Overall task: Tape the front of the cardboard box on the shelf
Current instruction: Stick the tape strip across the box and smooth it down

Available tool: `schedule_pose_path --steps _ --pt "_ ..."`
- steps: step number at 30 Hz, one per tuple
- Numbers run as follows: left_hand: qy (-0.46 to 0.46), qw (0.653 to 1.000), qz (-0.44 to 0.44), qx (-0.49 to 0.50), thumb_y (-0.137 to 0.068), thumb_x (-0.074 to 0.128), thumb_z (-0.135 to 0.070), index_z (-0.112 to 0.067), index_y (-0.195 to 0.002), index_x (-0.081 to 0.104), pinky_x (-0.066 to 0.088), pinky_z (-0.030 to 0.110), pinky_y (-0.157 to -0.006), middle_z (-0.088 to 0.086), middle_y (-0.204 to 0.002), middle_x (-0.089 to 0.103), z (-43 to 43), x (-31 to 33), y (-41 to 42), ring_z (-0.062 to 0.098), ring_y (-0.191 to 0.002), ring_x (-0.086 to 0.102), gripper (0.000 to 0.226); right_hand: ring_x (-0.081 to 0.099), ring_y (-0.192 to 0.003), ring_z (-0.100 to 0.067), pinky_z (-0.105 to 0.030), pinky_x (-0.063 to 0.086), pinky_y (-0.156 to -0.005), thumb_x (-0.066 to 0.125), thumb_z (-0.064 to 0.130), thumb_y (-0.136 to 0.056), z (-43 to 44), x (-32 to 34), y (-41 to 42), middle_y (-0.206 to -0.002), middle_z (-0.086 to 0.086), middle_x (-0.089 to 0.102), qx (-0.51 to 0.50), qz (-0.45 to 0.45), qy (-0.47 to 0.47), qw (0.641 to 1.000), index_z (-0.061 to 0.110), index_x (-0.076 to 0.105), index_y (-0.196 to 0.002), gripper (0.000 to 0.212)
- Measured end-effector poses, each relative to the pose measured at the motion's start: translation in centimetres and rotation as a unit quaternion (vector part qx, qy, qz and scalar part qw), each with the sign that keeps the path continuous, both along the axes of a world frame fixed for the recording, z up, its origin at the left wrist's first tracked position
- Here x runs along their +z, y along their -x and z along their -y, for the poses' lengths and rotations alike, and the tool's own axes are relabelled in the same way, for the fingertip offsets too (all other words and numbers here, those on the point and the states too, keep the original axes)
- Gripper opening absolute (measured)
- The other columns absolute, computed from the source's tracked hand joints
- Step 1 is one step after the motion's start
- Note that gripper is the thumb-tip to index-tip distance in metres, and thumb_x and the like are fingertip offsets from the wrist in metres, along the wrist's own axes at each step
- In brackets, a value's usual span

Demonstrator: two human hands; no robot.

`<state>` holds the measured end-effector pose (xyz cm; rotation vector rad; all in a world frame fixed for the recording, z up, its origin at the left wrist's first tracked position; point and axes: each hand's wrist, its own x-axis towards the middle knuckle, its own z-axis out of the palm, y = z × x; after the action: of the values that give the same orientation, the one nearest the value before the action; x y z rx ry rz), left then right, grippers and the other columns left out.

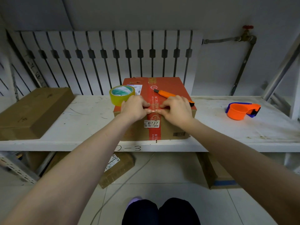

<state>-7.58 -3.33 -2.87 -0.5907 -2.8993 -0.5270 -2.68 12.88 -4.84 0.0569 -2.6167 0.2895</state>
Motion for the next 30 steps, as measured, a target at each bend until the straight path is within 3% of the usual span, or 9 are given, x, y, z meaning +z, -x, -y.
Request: schedule_pose_path --steps 2,4,6,8,15,21,25,28,30 --pt "0.035 0.999 -0.007 -0.020 -0.083 0.064 -0.039 -0.029 -0.121 0.062 0.036 0.050 -0.105 -0.003 -0.129 0.058 0.3 0.1 0.0 0.025 -0.130 0.039 0.040 0.047 -0.118 -0.019 -0.046 0.023 -0.112 0.062 0.046 -0.083 -1.1 0.5 -0.3 -0.117 0.008 0.064 0.018 0.044 0.009 0.999 0.031 0.066 -0.110 0.031" --pt "0.110 0.991 -0.058 -0.042 -0.083 0.062 -0.039 -0.028 -0.128 0.056 0.030 0.049 -0.108 -0.002 -0.133 0.054 0.6 0.0 -0.4 0.026 -0.135 0.029 0.046 0.046 -0.120 -0.019 -0.049 0.016 -0.114 0.065 0.056 -0.075 -0.8 0.2 -0.5 -0.118 0.007 0.062 0.017 0.038 -0.063 0.997 0.028 0.062 -0.112 0.047" --pt "0.156 0.980 -0.109 -0.054 -0.079 0.065 -0.043 -0.025 -0.131 0.052 0.030 0.046 -0.106 0.000 -0.133 0.052 0.8 -0.5 -1.2 0.025 -0.135 0.028 0.056 0.049 -0.115 -0.022 -0.050 0.016 -0.113 0.070 0.066 -0.060 0.6 -0.9 -0.5 -0.114 0.000 0.060 -0.007 0.026 -0.138 0.990 0.019 0.057 -0.110 0.070" --pt "0.143 0.979 -0.137 -0.044 -0.074 0.070 -0.042 -0.022 -0.126 0.053 0.033 0.043 -0.103 0.001 -0.128 0.055 0.6 -1.3 -1.9 0.023 -0.130 0.035 0.058 0.052 -0.110 -0.026 -0.050 0.022 -0.111 0.073 0.067 -0.052 1.9 -2.1 -0.2 -0.109 -0.006 0.059 -0.028 -0.001 -0.134 0.991 0.012 0.053 -0.107 0.080" --pt "0.140 0.967 -0.207 -0.041 -0.072 0.071 -0.032 -0.017 -0.112 0.053 0.034 0.037 -0.095 0.001 -0.115 0.058 -0.5 -2.0 -1.2 0.021 -0.113 0.047 0.046 0.059 -0.098 -0.028 -0.047 0.037 -0.103 0.080 0.058 -0.052 2.1 -2.7 0.6 -0.098 -0.008 0.062 -0.013 -0.049 -0.150 0.987 0.011 0.055 -0.098 0.070" --pt "0.146 0.965 -0.209 -0.062 -0.076 0.068 -0.026 -0.018 -0.112 0.053 0.033 0.036 -0.095 0.000 -0.117 0.058 -0.2 -1.9 -1.4 0.022 -0.114 0.047 0.040 0.056 -0.106 -0.029 -0.046 0.032 -0.108 0.084 0.039 -0.059 1.3 -2.1 0.1 -0.107 -0.009 0.061 0.019 -0.025 -0.161 0.987 0.010 0.055 -0.105 0.061" --pt "0.169 0.969 -0.157 -0.091 -0.079 0.066 -0.024 -0.020 -0.123 0.054 0.036 0.038 -0.099 0.000 -0.122 0.058 0.7 -0.7 -1.0 0.022 -0.117 0.047 0.046 0.051 -0.117 -0.029 -0.044 0.023 -0.113 0.080 0.032 -0.068 1.3 -1.8 -0.1 -0.118 -0.010 0.058 0.031 0.003 -0.160 0.987 0.010 0.052 -0.115 0.059" --pt "0.087 0.987 -0.104 -0.086 -0.080 0.067 -0.038 -0.022 -0.127 0.054 0.041 0.039 -0.098 0.002 -0.126 0.060 1.5 1.2 -0.5 0.023 -0.120 0.050 0.052 0.047 -0.121 -0.029 -0.042 0.019 -0.114 0.075 0.022 -0.075 0.7 -1.1 -0.5 -0.121 -0.009 0.057 0.048 0.013 -0.153 0.987 0.010 0.052 -0.117 0.049" --pt "0.039 0.989 -0.138 0.014 -0.081 0.064 -0.045 -0.018 -0.126 0.054 0.042 0.043 -0.097 0.006 -0.125 0.060 2.0 2.0 0.6 0.026 -0.119 0.050 0.053 0.045 -0.123 -0.028 -0.042 0.017 -0.115 0.069 0.014 -0.079 0.3 -0.5 -0.7 -0.122 -0.008 0.057 0.059 0.018 -0.147 0.987 0.011 0.054 -0.118 0.041"
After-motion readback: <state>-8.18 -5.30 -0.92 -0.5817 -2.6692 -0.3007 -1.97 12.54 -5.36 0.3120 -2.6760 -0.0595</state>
